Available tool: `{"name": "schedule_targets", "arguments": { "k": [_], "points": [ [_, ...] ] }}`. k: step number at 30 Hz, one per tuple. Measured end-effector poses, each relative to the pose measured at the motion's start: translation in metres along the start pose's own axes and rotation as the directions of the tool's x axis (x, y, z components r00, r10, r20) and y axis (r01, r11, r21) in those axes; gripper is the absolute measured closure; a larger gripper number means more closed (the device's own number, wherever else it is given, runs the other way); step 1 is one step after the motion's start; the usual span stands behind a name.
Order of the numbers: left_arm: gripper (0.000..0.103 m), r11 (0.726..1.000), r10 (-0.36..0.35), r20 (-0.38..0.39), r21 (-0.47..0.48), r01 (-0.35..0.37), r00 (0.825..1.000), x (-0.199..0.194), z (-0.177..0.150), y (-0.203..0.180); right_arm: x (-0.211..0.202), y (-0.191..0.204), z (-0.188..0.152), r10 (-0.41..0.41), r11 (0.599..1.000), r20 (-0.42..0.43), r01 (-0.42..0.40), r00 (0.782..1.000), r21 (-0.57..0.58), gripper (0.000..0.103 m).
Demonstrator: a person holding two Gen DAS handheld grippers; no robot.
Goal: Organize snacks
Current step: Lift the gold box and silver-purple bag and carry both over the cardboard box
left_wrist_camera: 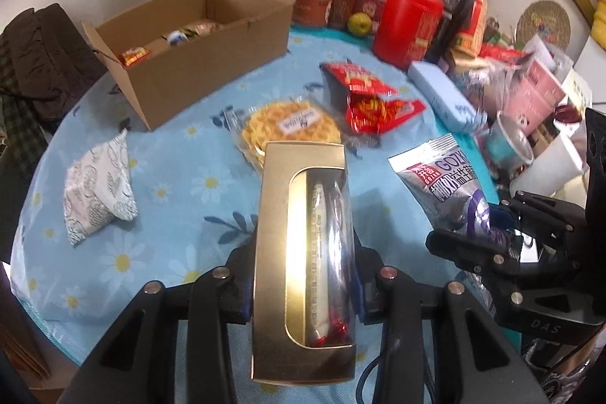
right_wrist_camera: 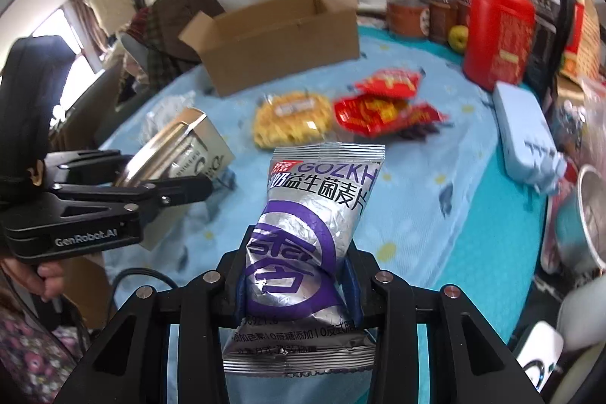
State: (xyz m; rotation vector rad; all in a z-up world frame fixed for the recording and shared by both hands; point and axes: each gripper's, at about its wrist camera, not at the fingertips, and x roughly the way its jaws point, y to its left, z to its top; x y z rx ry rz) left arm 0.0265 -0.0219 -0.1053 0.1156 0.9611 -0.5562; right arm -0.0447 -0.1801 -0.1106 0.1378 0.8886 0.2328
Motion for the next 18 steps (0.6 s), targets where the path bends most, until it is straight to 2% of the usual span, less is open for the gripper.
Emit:
{"name": "schedule_targets", "arguments": {
  "k": [10, 18],
  "points": [
    [0.066, 1.0, -0.008, 0.118, 0.0, 0.008, 0.993, -0.034, 0.023, 0.005, -0.02, 0.026, 0.034, 0.036, 0.996, 0.09, -0.028, 0.995, -0.086, 0.064],
    [0.066, 1.0, -0.017, 0.228, 0.001, 0.017, 0.974, -0.06, 0.047, 0.012, -0.036, 0.037, 0.064, 0.047, 0.992, 0.144, -0.029, 0.988, -0.124, 0.064]
  ]
}}
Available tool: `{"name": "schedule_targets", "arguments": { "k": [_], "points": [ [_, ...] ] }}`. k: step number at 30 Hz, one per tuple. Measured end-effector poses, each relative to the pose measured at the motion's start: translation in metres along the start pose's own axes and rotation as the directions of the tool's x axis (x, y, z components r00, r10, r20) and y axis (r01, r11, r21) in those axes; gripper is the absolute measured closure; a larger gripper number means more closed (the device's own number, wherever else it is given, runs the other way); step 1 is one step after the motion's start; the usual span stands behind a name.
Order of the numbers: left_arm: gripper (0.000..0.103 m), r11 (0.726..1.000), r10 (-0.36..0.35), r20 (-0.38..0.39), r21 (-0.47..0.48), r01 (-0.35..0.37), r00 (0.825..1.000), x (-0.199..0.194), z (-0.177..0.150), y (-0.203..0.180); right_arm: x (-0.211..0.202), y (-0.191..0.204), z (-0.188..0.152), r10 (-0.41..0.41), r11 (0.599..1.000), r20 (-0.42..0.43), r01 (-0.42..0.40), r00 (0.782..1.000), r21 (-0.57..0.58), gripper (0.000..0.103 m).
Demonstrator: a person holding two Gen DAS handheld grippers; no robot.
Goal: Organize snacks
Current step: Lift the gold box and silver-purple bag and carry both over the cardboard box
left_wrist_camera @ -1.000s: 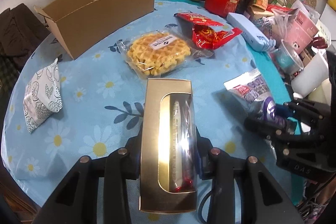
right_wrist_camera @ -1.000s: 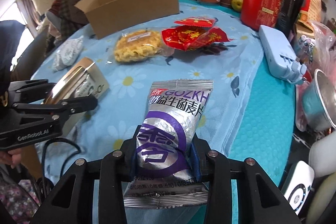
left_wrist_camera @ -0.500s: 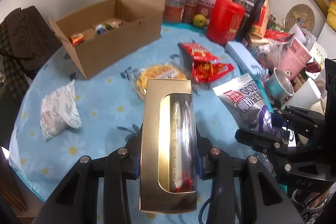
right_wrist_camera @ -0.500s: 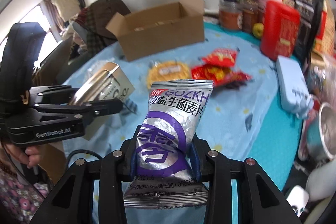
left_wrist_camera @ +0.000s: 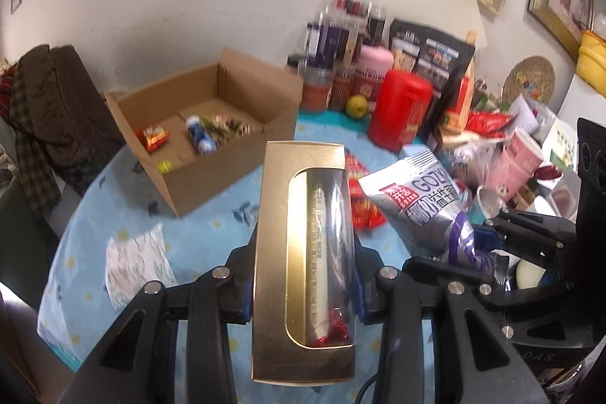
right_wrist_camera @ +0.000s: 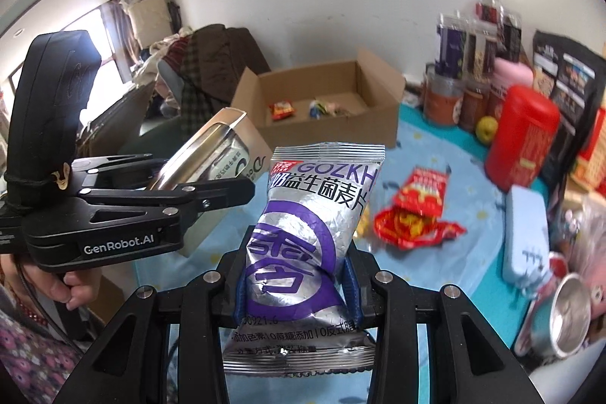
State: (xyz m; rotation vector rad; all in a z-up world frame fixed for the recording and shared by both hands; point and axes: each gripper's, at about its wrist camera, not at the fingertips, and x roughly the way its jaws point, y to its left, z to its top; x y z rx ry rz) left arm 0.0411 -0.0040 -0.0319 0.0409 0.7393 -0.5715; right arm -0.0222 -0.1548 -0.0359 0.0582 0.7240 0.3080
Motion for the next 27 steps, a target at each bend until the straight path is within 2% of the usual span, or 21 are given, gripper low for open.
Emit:
{"name": "schedule_targets", "arguments": {
  "k": [8, 13, 19, 27],
  "points": [
    [0.066, 0.999, -0.036, 0.096, 0.015, 0.034, 0.995, -0.011, 0.029, 0.007, -0.007, 0.004, 0.04, -0.005, 0.999, 0.064, 0.007, 0.998, -0.037, 0.064],
    [0.066, 0.999, -0.033, 0.125, 0.003, 0.032, 0.992, -0.008, 0.048, 0.018, -0.005, 0.005, 0.067, 0.006, 0.998, 0.09, 0.0, 0.996, -0.064, 0.064],
    [0.066, 1.0, -0.009, 0.171, -0.012, 0.011, 0.985, -0.003, 0.073, 0.032, 0.005, 0.0, 0.096, 0.007, 0.997, 0.118, 0.001, 0.993, -0.074, 0.064],
    [0.066, 0.997, 0.074, 0.195, -0.026, -0.07, 0.978, 0.015, 0.115, 0.056, 0.035, -0.017, 0.138, 0.009, 0.995, 0.131, 0.004, 0.991, -0.095, 0.064]
  ]
}}
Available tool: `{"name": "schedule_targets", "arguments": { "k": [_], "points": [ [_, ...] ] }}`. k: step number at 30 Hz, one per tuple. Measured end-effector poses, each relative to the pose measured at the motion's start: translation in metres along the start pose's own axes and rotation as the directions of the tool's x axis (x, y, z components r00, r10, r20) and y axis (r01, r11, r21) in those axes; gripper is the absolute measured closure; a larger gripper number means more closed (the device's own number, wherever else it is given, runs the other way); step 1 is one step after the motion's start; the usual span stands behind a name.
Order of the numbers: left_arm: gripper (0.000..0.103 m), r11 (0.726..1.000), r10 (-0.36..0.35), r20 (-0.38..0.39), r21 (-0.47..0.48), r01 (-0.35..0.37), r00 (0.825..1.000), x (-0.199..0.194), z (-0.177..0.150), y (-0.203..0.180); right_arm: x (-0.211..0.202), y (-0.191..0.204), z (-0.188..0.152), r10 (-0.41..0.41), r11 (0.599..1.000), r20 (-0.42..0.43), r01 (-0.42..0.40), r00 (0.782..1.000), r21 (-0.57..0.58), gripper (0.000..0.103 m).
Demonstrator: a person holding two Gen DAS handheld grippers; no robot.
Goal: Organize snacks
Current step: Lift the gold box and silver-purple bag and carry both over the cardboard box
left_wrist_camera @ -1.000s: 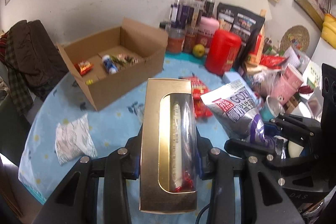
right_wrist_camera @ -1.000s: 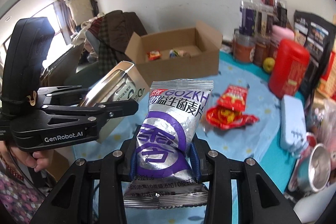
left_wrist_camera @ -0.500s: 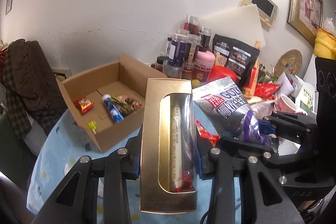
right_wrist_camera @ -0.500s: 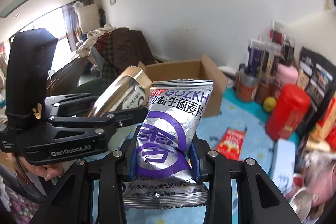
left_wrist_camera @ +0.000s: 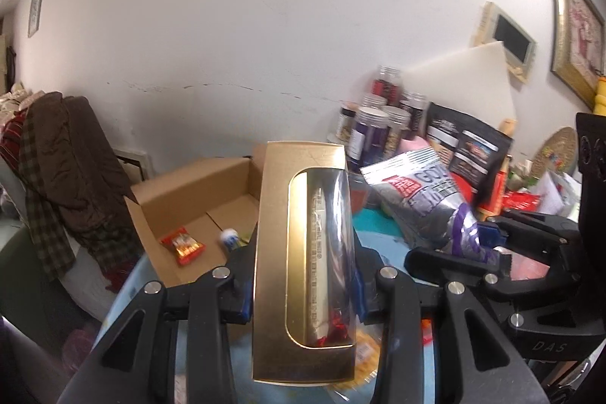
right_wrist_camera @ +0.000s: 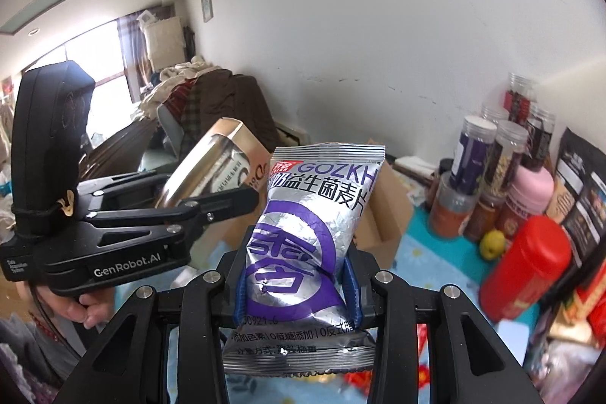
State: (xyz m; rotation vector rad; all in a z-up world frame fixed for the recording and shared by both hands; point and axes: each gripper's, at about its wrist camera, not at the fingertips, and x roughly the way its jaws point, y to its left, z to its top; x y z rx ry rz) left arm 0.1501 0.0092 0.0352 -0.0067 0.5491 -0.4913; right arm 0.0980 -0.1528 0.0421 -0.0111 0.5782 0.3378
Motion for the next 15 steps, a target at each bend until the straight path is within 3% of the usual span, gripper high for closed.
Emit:
{"name": "schedule_targets", "arguments": {
  "k": [8, 15],
  "points": [
    [0.066, 0.998, 0.068, 0.027, 0.004, -0.068, 0.997, 0.031, 0.038, 0.023, 0.047, -0.021, 0.037, -0.018, 1.0, 0.005, 0.018, 1.0, -0.017, 0.064],
    [0.066, 0.992, 0.123, -0.005, -0.012, -0.123, 0.992, 0.076, 0.052, 0.048, 0.097, -0.039, 0.056, -0.001, 1.0, -0.029, 0.001, 1.0, -0.025, 0.064]
  ]
}}
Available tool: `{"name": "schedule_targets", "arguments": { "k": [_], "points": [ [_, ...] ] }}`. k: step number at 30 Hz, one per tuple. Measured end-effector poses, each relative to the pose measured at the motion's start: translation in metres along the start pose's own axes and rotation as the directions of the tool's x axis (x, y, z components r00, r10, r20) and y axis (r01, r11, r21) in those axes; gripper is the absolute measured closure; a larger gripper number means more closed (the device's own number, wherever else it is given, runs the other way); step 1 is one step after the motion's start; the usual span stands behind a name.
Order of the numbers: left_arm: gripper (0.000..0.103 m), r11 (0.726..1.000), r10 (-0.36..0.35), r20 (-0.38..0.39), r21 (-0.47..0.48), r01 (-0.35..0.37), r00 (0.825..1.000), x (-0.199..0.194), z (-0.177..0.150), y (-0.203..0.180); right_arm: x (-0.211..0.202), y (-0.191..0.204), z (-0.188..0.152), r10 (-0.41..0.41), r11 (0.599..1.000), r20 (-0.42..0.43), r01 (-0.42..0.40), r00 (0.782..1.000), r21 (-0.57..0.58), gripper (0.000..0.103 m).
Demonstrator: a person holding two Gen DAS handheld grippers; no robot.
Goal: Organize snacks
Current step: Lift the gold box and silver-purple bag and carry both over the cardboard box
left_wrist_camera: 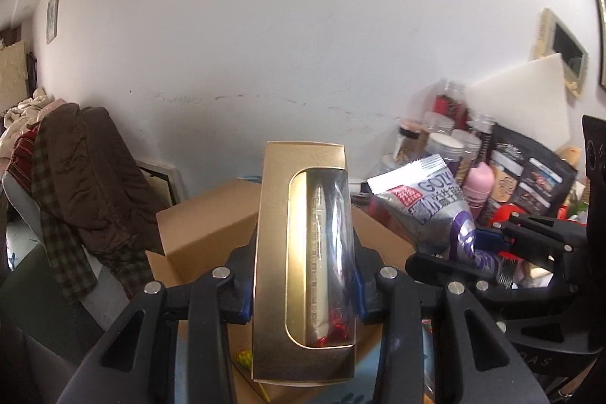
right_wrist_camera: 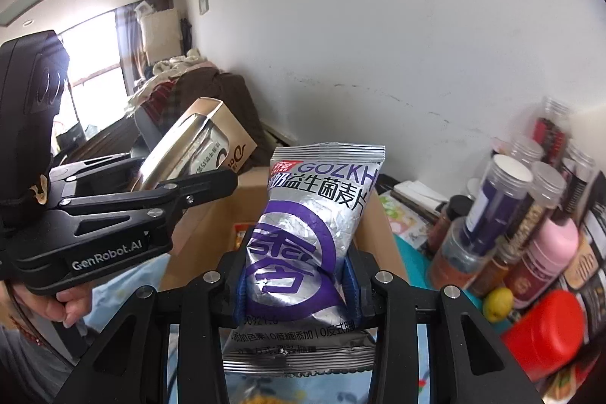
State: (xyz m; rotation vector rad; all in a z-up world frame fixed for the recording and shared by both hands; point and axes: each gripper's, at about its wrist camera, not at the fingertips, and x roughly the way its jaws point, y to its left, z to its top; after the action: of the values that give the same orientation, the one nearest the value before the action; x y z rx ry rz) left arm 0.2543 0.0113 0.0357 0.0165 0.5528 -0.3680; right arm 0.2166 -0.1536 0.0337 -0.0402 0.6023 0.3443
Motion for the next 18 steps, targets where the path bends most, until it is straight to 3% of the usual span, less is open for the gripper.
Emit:
{"name": "schedule_targets", "arguments": {
  "k": [11, 18],
  "points": [
    [0.066, 0.999, 0.049, -0.1, -0.003, -0.049, 0.994, 0.068, -0.005, 0.021, 0.065, -0.026, 0.003, -0.023, 0.999, -0.08, 0.026, 0.997, 0.042, 0.064],
    [0.066, 0.996, 0.087, -0.202, -0.014, -0.091, 0.976, 0.106, -0.023, 0.032, 0.099, -0.037, -0.007, -0.046, 0.997, -0.168, 0.057, 0.985, 0.057, 0.064]
  ]
}}
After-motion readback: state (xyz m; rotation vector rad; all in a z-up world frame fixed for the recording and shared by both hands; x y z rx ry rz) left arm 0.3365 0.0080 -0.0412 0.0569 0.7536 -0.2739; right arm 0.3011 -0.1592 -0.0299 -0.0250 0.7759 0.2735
